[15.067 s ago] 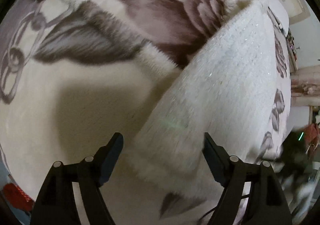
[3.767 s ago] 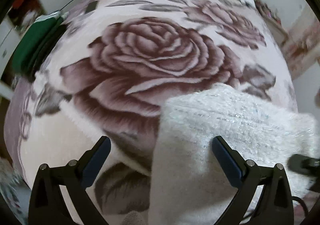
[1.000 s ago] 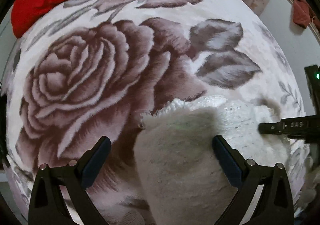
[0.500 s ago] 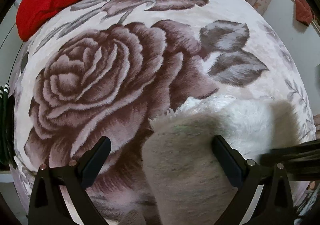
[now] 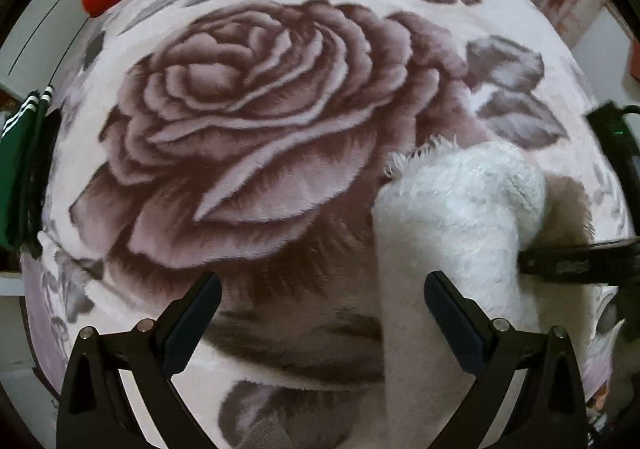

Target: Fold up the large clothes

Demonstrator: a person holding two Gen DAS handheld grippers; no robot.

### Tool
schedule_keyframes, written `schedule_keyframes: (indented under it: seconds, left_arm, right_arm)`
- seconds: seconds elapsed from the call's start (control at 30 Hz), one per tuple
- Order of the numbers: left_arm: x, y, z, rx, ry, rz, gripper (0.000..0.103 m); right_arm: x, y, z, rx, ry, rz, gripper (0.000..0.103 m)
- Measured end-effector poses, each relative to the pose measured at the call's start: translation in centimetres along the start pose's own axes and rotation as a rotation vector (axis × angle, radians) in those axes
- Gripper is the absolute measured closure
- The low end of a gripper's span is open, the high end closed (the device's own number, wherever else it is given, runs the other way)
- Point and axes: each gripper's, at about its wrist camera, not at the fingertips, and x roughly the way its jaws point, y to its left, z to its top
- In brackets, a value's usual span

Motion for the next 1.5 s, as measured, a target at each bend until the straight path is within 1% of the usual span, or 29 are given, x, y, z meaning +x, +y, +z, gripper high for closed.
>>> schedule_keyframes:
  seconds: [0.07, 0.1, 0.17, 0.2, 0.23, 0.27, 0.33, 0.37, 0.43, 0.5, 0.57, 0.6, 0.67, 0.73, 0.77, 0.83, 0.9, 0.93, 0.97, 1.0, 1.07, 1.1, 1.13, 1.2, 1.27, 1.3, 1.4, 1.43, 1.5]
  left_arm:
    - [-1.4, 0.6, -0.3, -0.009, -0.034, 0.006, 0.000]
    - [-2.3, 1.0, -0.6, -0.012, -0.057, 0.011, 0.000]
    - [-3.0, 1.8, -1.3, -0.029, -0.082, 0.015, 0.000]
    - [-3.1, 2.3, -1.7, -0.044, -0.080, 0.006, 0.000]
    - [-3.1, 2.8, -2.1, -0.060, -0.077, -0.009, 0.000]
    - [-3.0, 3.3, -2.6, -0.079, -0.074, -0.025, 0.000]
    - [-2.3, 4.2, -3.7, -0.116, -0.052, -0.055, 0.000]
    - [-1.7, 4.5, -4.1, -0.129, -0.031, -0.067, 0.000]
    - [-0.3, 5.1, -4.9, -0.166, 0.014, -0.106, 0.000]
    - [0.8, 5.6, -5.6, -0.206, 0.032, -0.189, 0.000]
    - [1.6, 5.9, -5.9, -0.234, 0.027, -0.253, 0.000]
    - [2.1, 6.1, -6.0, -0.245, 0.029, -0.292, 0.000]
    - [2.9, 6.7, -6.0, -0.270, 0.048, -0.366, 0.000]
    - [2.9, 7.5, -6.1, -0.294, 0.053, -0.452, 0.000]
    - [2.7, 7.7, -6.2, -0.295, 0.039, -0.501, 0.000]
    - [2.6, 7.6, -6.5, -0.281, 0.035, -0.581, 0.000]
    - [3.6, 6.7, -6.8, -0.261, 0.071, -0.665, 0.000]
    - [4.4, 6.0, -7.0, -0.253, 0.095, -0.716, 0.000]
    - [5.1, 5.3, -7.0, -0.249, 0.110, -0.757, 0.000]
    - [5.6, 4.5, -7.1, -0.240, 0.120, -0.787, 0.000]
    - [6.3, 2.7, -7.1, -0.203, 0.117, -0.784, 0.000]
    - [6.3, 1.9, -6.9, -0.182, 0.097, -0.778, 0.001]
    - [5.9, 1.2, -6.7, -0.163, 0.066, -0.758, 0.005]
    - [5.0, 0.2, -6.1, -0.124, 0.025, -0.729, 0.017]
    - [3.9, -0.2, -5.6, -0.107, -0.009, -0.721, 0.025]
    - [3.7, -0.1, -5.4, -0.107, -0.012, -0.720, 0.029]
    - [3.0, 0.2, -4.4, -0.129, -0.011, -0.715, 0.030]
    - [3.0, 0.2, -4.2, -0.134, -0.012, -0.714, 0.030]
    - [2.4, 0.4, -3.5, -0.143, -0.023, -0.714, 0.030]
  right_arm:
    - [-1.5, -0.9, -0.7, 0.033, 0.001, 0.053, 0.070]
    - [-2.9, -2.2, -1.3, 0.066, 0.003, 0.134, 0.070]
    - [-4.8, -4.4, -2.5, 0.096, 0.007, 0.298, 0.061]
    - [-5.7, -5.5, -3.2, 0.115, -0.008, 0.370, 0.043]
    - [-6.9, -7.0, -4.3, 0.138, -0.047, 0.436, 0.024]
    - [-7.9, -7.9, -5.1, 0.148, -0.081, 0.455, 0.017]
    - [-8.7, -10.1, -6.9, 0.161, -0.149, 0.436, 0.015]
    - [-8.3, -11.2, -7.5, 0.161, -0.157, 0.423, 0.015]
    - [-6.6, -13.2, -8.1, 0.171, -0.142, 0.453, 0.015]
    - [-3.5, -14.7, -8.2, 0.181, -0.097, 0.483, 0.015]
    - [-1.0, -14.7, -7.5, 0.155, -0.091, 0.515, 0.011]
    - [-0.3, -14.9, -7.3, 0.130, -0.107, 0.547, 0.008]
    - [0.3, -15.1, -6.8, 0.119, -0.132, 0.594, 0.006]
    - [0.9, -15.8, -6.1, 0.127, -0.128, 0.652, 0.006]
    - [1.3, -16.0, -5.8, 0.136, -0.117, 0.669, 0.006]
    - [1.7, -16.1, -5.2, 0.116, -0.106, 0.653, 0.006]
    - [2.2, -15.7, -5.0, 0.063, -0.103, 0.642, 0.004]
    - [2.8, -14.7, -4.1, 0.053, -0.093, 0.654, 0.002]
    - [3.3, -14.6, -3.9, 0.047, -0.086, 0.672, 0.000]
    - [4.1, -14.5, -3.5, 0.045, -0.078, 0.700, 0.000]
    - [4.9, -14.3, -3.0, 0.044, -0.060, 0.744, 0.000]
    - [5.4, -14.1, -2.7, 0.042, -0.047, 0.770, 0.000]
    - [5.8, -14.1, -2.5, 0.043, -0.031, 0.806, 0.000]
    - [6.1, -14.2, -2.3, 0.040, -0.001, 0.850, 0.000]
    - [6.1, -13.9, -2.1, 0.031, 0.001, 0.848, 0.000]
    - [6.0, -13.6, -2.2, 0.023, -0.002, 0.841, 0.000]
    - [5.3, -12.5, -2.7, -0.002, -0.011, 0.834, 0.032]
    - [4.7, -12.2, -2.9, 0.006, -0.023, 0.849, 0.037]
    - [3.3, -11.7, -2.8, -0.006, -0.054, 0.853, 0.043]
